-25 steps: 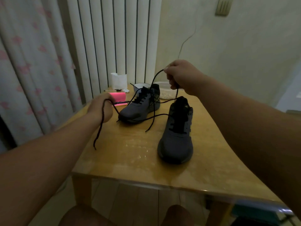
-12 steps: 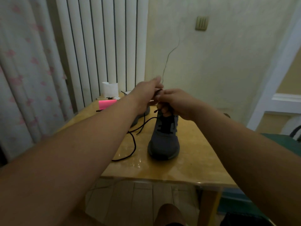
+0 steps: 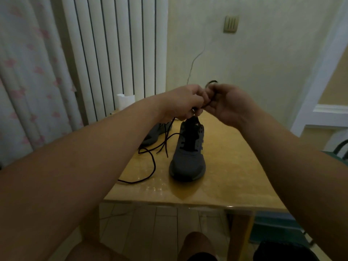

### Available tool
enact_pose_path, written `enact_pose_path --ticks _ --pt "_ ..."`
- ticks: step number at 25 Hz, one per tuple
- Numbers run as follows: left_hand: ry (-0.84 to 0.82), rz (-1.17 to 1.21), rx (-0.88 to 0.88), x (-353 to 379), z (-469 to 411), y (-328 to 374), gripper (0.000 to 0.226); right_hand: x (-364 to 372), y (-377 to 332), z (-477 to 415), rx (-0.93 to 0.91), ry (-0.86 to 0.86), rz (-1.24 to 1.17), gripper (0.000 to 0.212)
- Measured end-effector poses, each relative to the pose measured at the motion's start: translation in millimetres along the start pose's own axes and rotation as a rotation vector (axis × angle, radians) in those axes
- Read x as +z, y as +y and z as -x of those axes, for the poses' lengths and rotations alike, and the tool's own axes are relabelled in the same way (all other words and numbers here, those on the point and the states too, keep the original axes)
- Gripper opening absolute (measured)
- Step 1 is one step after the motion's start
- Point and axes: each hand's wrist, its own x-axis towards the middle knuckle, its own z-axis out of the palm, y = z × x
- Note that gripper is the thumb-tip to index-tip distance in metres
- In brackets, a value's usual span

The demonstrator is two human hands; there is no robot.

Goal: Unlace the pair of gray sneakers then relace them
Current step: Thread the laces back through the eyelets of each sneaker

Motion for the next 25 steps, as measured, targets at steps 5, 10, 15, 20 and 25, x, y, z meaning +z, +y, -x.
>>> enact_pose_path --ticks 5,10,15,20,25 --pt "0.039 0.256 -0.073 -24.7 8.8 -30.3 0.021 -44.5 -3.4 -2.0 0.042 0.424 -0.019 0.028" --pt "0.165 0.890 0.020 -34.0 2.9 -38.5 0.020 -95.3 41.4 7.2 0.502 0.301 0.702 0.024" --pt "0.024 0.965 0.019 -14.3 1.0 -31.2 0.040 -85.9 53.3 27.4 0.726 -0.168 1.450 0.021" --pt "0.149 0.677 -0.135 31.6 -6.9 -46.6 0.021 -71.9 57.5 25.6 -0.329 0.185 1.298 0.053" --pt "0.268 0.667 -0.202 48.0 -7.8 -62.3 0.026 -49.6 83.7 44.9 -0.582 -0.041 1.164 0.057"
